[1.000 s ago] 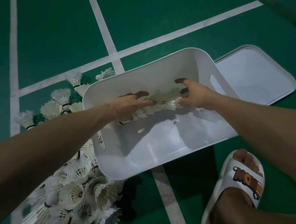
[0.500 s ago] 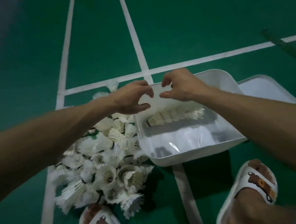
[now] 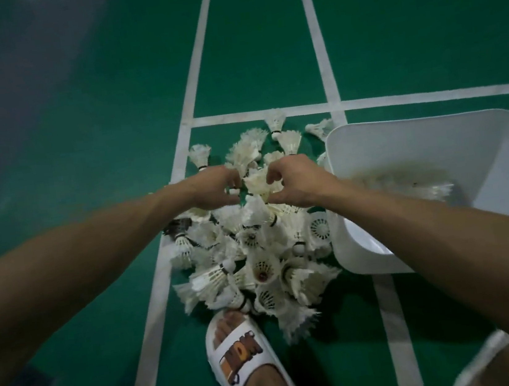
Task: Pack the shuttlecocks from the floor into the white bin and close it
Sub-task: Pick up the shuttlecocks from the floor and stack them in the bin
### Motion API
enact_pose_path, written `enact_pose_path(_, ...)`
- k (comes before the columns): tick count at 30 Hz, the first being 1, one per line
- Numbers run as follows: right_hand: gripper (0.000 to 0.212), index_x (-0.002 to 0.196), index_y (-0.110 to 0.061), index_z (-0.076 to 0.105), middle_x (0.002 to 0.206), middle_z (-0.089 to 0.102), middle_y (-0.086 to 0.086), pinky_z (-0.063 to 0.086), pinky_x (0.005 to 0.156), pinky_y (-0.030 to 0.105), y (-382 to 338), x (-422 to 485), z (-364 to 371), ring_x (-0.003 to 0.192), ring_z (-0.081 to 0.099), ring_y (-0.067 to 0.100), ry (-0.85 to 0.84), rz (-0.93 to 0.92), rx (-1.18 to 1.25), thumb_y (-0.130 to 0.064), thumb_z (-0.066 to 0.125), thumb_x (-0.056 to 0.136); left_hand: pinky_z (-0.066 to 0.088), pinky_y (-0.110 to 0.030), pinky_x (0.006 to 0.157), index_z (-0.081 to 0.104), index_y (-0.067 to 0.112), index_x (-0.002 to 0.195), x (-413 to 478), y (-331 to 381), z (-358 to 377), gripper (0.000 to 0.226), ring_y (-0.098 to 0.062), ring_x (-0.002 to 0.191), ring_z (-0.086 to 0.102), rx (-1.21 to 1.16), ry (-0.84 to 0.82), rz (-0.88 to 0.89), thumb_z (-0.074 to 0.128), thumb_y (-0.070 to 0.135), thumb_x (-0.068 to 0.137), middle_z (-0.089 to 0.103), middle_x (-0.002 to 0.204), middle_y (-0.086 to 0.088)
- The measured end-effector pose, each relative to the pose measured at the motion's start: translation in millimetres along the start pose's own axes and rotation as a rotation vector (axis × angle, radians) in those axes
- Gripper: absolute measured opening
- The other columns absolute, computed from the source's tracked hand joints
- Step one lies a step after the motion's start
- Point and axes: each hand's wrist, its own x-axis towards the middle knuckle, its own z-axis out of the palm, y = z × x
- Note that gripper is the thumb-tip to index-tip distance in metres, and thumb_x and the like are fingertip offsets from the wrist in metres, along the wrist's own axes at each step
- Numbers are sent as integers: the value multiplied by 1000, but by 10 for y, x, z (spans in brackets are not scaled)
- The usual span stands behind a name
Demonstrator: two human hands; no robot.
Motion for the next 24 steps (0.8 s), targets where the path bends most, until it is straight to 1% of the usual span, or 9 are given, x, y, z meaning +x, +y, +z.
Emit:
enact_pose_path(2,40,115,-12,64,115,65,7,46,84,29,12,80,152,105,59,22,-48,33,4,-30,74,80,42,-25,81,53,11,127,24,-32,173,45,-23,104,57,-109,-34,-19,65,33,89,57,127,-10)
enact_pose_path(6,48,122,-13,59,117,63,6,44,73,26,154,139,340,96,59,20,-76,100,-10,-25,76,79,42,-28,88,38,20,139,55,108,474,68,-20,114,54,-295,-54,1,69,43,83,52,135,-7)
enact_pose_path(9,53,125,-14,56,116,62,6,43,69,26,254,179,455,87,55,17,-121,140,-4,-22,78,77,43,-26,78,37,21,140,112,223,594,68,-16,100,55,-316,13,0,72,35,83,55,130,-5)
enact_pose_path(14,59,133,-16,49,125,58,8,46,80,29,276,167,495,108,58,24,-202,143,-3,-18,76,80,49,-30,82,42,25,135,126,245,540,56,-20,99,59,-347,83,-1,67,13,86,61,114,-6)
enact_pose_path(16,62,136,-18,45,125,57,10,47,78,30,281,155,523,103,57,24,-239,139,-48,-13,74,81,51,-28,70,39,28,136,95,221,490,56,-17,82,58,-373,102,4,60,8,88,58,95,0)
enact_pose_path(18,64,136,-19,44,122,57,12,46,71,29,301,141,542,94,55,23,-258,143,-74,-5,72,81,47,-26,59,39,27,136,62,200,452,53,-13,67,52,-387,128,20,54,6,90,52,79,5)
enact_pose_path(20,62,135,-17,45,120,58,12,43,69,29,318,131,539,95,55,23,-252,141,-82,4,67,81,50,-30,66,42,26,135,29,181,440,48,-15,73,55,-404,118,35,52,6,92,55,84,4)
enact_pose_path(22,59,132,-16,48,117,60,11,44,70,28,317,122,520,100,57,24,-241,140,-73,6,67,81,49,-28,76,45,24,133,2,171,449,44,-14,86,57,-395,94,56,53,8,93,57,96,2)
enact_pose_path(24,56,129,-14,52,115,62,9,45,72,27,311,112,495,103,59,24,-238,140,-62,5,69,79,46,-27,78,48,22,132,-6,175,456,40,-14,92,58,-380,76,75,54,10,94,59,101,1)
